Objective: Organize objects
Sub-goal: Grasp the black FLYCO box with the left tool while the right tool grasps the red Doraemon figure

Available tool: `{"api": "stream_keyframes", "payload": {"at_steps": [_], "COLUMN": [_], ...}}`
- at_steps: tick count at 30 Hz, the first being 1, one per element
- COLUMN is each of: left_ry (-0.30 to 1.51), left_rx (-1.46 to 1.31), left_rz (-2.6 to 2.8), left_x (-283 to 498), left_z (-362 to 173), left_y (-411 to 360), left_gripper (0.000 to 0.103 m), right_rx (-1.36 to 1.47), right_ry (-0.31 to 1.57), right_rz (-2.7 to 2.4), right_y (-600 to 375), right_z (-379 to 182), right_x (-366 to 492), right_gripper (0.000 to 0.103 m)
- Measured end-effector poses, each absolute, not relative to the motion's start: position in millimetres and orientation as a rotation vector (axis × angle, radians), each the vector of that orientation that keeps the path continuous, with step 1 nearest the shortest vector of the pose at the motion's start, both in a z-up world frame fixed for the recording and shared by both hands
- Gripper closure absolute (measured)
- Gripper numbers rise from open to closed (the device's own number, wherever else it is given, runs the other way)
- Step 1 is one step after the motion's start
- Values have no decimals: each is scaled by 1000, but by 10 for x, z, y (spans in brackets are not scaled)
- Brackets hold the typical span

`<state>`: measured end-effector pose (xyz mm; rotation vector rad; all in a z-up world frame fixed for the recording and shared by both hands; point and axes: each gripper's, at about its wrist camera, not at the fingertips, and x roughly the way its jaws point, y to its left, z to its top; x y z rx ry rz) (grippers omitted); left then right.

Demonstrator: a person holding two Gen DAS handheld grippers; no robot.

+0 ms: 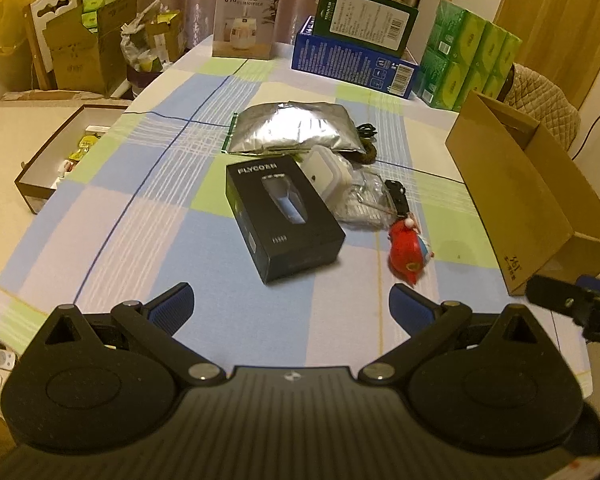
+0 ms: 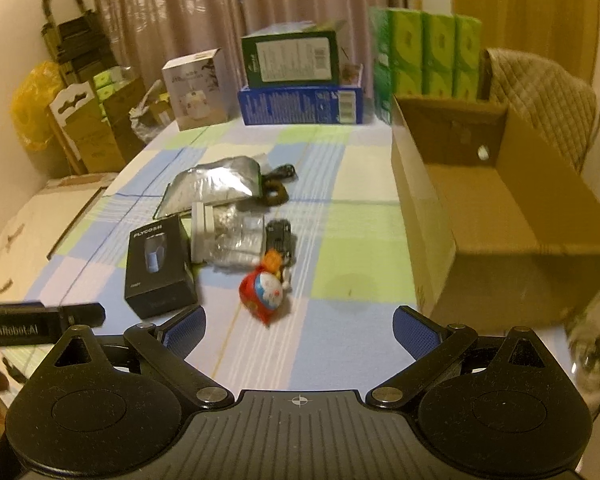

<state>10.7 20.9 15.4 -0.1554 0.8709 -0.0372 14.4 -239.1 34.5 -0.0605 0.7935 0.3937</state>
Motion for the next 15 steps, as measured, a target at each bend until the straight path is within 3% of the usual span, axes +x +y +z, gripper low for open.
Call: {"api": "stream_keyframes", "payload": {"at_steps": [6,10,15], "left_ry": [892,913,941], "left_rx": [-133,-99,-75], "left_rz": [-50,-52,-46], "left_x": [473,736,1041], "left_z": [134,56,-111], "left_y": [228,203,210], "left_gripper": [1,1,1], "right_rx": [-104,-116,-144], "right_ry": [812,873,922], "right_rz": [468,538,597], "right_y": [-2256,-2141,-1984], "right_z": [184,-39,-339], "right_x": [405,618,859], "right_gripper": [7,22,26]}}
